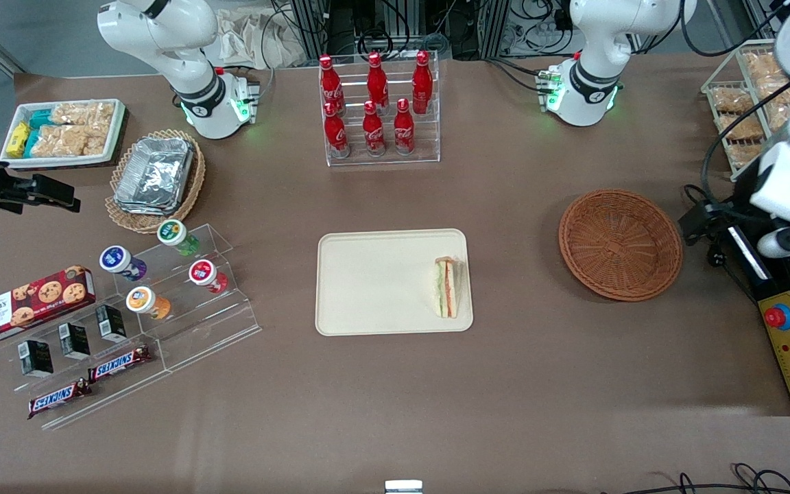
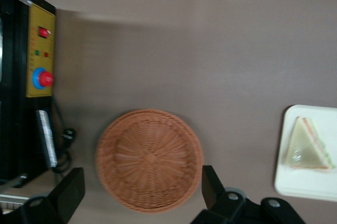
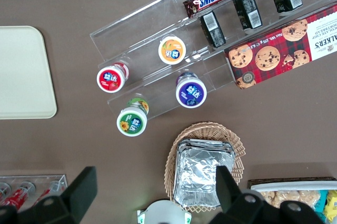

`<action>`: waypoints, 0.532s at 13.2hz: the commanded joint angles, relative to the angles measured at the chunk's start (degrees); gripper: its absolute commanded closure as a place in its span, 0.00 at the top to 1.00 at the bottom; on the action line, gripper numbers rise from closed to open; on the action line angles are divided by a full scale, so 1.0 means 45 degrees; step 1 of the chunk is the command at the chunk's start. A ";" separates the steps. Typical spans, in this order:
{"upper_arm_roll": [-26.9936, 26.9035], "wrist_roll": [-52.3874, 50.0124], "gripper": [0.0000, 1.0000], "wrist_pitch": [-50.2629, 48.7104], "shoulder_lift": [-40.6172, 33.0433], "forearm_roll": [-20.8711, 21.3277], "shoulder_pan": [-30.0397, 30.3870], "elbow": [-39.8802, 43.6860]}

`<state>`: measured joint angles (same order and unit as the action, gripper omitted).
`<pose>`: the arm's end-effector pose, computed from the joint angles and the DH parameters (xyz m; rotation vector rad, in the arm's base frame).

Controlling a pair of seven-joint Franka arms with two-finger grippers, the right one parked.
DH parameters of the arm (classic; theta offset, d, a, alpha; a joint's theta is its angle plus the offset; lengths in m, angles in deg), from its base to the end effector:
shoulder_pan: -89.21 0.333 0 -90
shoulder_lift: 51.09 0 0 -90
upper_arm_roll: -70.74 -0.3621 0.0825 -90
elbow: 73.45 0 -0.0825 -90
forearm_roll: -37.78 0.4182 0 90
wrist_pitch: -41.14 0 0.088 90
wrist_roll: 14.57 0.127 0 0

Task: Place sandwich from basket to tray

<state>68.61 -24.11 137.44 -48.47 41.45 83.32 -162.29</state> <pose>0.6167 -0.0336 0.6439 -3.0794 -0.1486 -0.1412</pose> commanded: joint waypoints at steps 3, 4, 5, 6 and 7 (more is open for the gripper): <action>0.0083 0.1864 0.99 -0.0736 0.0391 -0.0365 0.0918 0.1554; 0.0083 0.2156 0.99 -0.0910 0.0645 -0.0462 0.0937 0.1926; 0.0083 0.2198 0.99 -0.1279 0.0763 -0.0676 0.0937 0.2123; 0.0064 0.2101 0.99 -0.1341 0.0745 -0.0968 0.0937 0.2164; 0.0006 0.2139 0.99 -0.1342 0.0706 -0.1048 0.0937 0.2164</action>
<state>68.66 -15.73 133.31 -46.86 38.28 87.15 -155.55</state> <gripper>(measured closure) 0.004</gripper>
